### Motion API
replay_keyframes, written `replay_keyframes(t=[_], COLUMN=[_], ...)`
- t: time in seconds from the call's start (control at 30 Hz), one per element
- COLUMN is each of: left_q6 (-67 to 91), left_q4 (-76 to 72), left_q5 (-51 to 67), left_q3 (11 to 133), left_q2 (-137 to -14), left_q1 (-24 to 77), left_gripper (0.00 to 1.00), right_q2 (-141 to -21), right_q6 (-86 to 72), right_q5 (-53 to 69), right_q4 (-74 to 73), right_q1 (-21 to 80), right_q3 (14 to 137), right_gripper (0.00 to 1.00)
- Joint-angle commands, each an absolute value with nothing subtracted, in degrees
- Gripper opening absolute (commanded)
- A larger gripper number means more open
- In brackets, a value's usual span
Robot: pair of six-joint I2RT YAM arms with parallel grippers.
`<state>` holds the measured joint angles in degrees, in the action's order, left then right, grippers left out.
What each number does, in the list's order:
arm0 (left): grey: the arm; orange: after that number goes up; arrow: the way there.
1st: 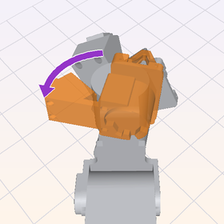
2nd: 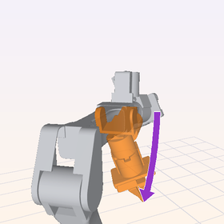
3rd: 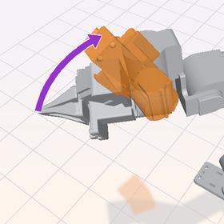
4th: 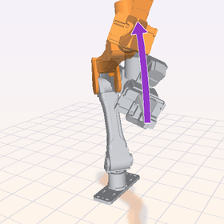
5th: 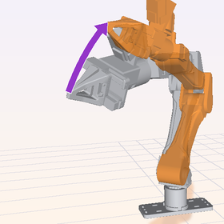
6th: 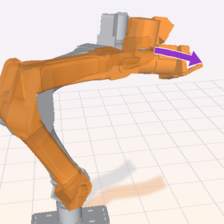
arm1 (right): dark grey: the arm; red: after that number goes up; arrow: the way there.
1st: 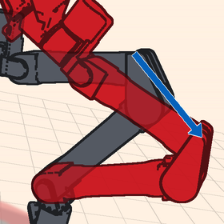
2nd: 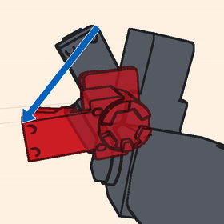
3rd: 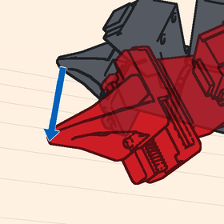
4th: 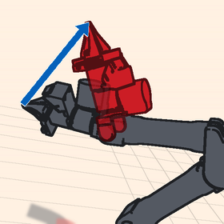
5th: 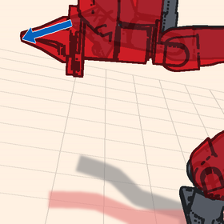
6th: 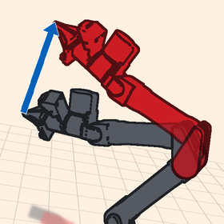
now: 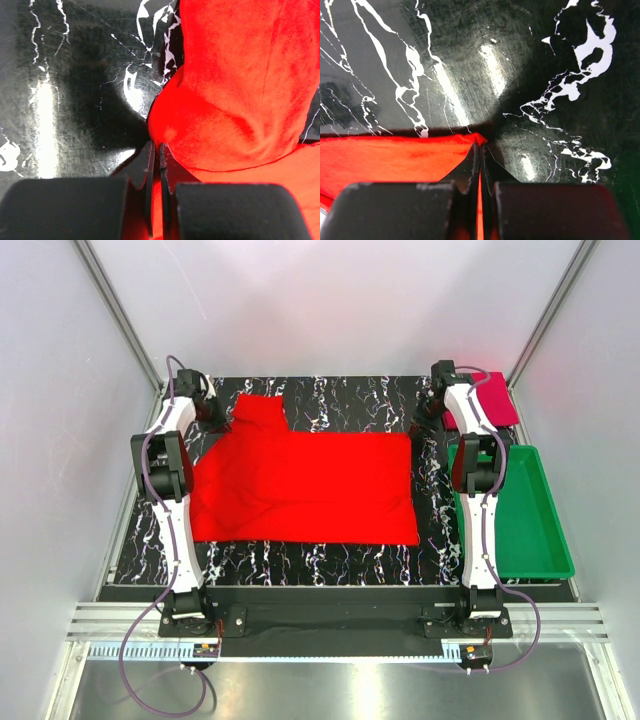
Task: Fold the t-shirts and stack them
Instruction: Fold the tshirt
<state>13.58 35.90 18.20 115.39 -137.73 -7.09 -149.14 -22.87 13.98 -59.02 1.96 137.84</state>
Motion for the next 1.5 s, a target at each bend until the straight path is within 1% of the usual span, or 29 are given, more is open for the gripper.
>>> replay_keyframes(t=[0.0,0.17,0.3,0.5,0.63,0.83,1.33,1.47], left_q6=[14.2,14.9,16.2,16.5,16.8,17.1,16.3,16.0], left_q4=[33.3,31.6,29.9,29.5,30.0,31.4,34.4,35.0], left_q5=[15.4,13.1,11.4,10.5,8.5,7.7,5.4,5.3], left_q3=[115.4,110.8,105.7,103.0,101.1,98.4,91.9,89.7], left_q2=[-132.3,-126.5,-122.0,-118.8,-116.5,-114.3,-108.3,-106.7], left_q1=[-7.5,-7.1,-6.8,-6.7,-6.6,-6.7,-6.7,-6.7], left_gripper=[0.00,0.00,0.00,0.00,0.00,0.00,0.00,0.00], right_q2=[-146.3,-143.0,-140.6,-138.6,-136.3,-131.3,-117.3,-114.4], right_q6=[-21.8,-22.1,-23.3,-24.1,-24.7,-24.0,-24.5,-24.2], right_q5=[11.9,11.5,12.7,14.0,15.3,16.2,17.8,17.8], right_q4=[-60.6,-60.6,-60.6,-62.3,-62.9,-62.9,-56.4,-55.1], right_q1=[1.8,1.8,1.8,1.9,1.9,1.8,1.9,1.8], right_q3=[140.3,137.4,137.6,137.6,135.2,126.4,103.0,98.5], right_gripper=[0.00,0.00,0.00,0.00,0.00,0.00,0.00,0.00])
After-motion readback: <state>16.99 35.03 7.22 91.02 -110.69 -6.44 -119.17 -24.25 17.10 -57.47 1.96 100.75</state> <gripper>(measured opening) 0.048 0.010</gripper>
